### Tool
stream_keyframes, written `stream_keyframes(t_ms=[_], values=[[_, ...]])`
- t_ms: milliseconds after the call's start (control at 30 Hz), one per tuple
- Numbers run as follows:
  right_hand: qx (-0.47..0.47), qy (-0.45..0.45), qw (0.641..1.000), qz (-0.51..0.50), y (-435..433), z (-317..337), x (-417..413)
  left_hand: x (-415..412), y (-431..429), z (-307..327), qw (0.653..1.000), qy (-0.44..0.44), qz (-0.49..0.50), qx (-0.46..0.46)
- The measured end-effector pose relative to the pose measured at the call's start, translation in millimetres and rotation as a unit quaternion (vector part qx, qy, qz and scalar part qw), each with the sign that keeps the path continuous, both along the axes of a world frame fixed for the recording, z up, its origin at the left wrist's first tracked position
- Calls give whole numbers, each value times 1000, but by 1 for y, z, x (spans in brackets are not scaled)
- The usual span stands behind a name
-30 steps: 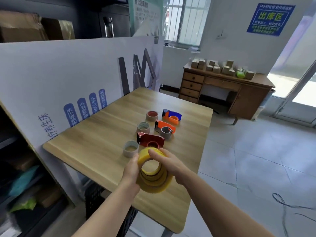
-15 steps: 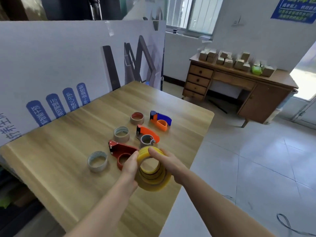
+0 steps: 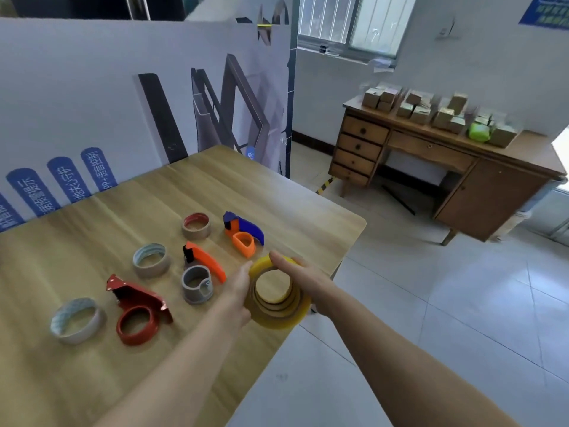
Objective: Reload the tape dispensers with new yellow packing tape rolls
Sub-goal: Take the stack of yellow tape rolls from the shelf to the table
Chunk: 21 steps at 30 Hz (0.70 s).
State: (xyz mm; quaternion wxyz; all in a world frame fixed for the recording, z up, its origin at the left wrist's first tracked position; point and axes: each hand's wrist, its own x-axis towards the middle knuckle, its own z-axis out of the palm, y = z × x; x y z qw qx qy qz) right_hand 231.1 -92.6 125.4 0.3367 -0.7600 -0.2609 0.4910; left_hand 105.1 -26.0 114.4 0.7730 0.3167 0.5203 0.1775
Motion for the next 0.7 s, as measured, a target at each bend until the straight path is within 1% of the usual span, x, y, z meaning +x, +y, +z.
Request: stream_keyframes(t_ms=[133, 233, 333, 467, 700], values=[[1, 1, 1000, 6, 25, -3, 57, 54, 21, -1, 1000, -7, -9, -13], [-3, -19, 999, 27, 49, -6, 97, 95, 43, -7, 999, -3, 3, -41], [-7, -22, 999, 26, 81, -10, 138, 136, 74, -12, 998, -2, 19, -66], [-25, -4, 999, 42, 121, -13, 185, 183, 110, -22, 996, -8, 57, -67], [-62, 42, 994, 83, 177, -26, 244, 238, 158, -38, 993, 16, 59, -101]])
